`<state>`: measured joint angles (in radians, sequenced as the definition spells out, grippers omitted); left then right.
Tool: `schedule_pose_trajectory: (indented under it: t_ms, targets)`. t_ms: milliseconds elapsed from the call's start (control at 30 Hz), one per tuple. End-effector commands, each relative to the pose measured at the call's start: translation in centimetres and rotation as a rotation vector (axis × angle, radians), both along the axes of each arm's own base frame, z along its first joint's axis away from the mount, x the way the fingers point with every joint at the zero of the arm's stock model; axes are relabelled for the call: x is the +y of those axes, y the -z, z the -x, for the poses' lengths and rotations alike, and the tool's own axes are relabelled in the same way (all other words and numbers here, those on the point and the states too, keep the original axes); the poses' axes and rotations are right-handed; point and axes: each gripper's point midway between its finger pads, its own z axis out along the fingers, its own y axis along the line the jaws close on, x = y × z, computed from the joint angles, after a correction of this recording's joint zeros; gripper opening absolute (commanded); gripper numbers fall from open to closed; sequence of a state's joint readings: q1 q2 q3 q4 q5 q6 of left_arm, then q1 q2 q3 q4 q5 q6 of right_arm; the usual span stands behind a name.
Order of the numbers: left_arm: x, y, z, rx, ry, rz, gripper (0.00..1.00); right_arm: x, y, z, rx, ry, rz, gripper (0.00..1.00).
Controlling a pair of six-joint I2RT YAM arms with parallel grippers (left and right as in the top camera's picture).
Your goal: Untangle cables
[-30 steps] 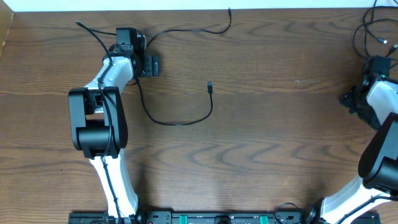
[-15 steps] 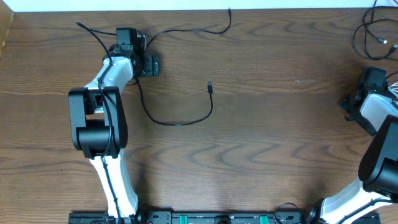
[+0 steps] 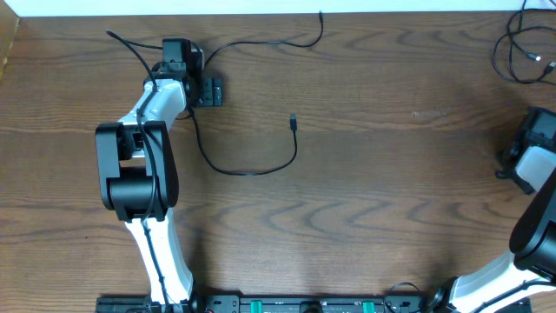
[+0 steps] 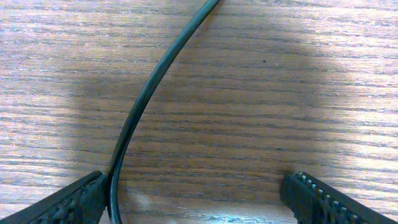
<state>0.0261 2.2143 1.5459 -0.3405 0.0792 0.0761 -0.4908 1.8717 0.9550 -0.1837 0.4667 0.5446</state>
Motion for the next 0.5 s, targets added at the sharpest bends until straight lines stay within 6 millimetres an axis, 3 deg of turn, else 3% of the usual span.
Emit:
schedule_pose_trajectory:
  t_ms: [0, 100, 467]
  targets:
    - [-0.2, 4.2, 2.7, 0.125, 0.004, 0.016, 0.92, -0.8, 1.3, 1.1, 0.013, 0.026, -0.006, 0.66]
    - [-0.2, 4.2, 2.7, 0.125, 0.004, 0.016, 0.92, -1.8, 0.8, 0.4, -0.038, 0.037, 0.019, 0.59]
    - [-0.2, 4.2, 2.7, 0.125, 0.004, 0.016, 0.92, -2.6, -0.4, -2.1, -0.134, -0.019, 0.063, 0.57]
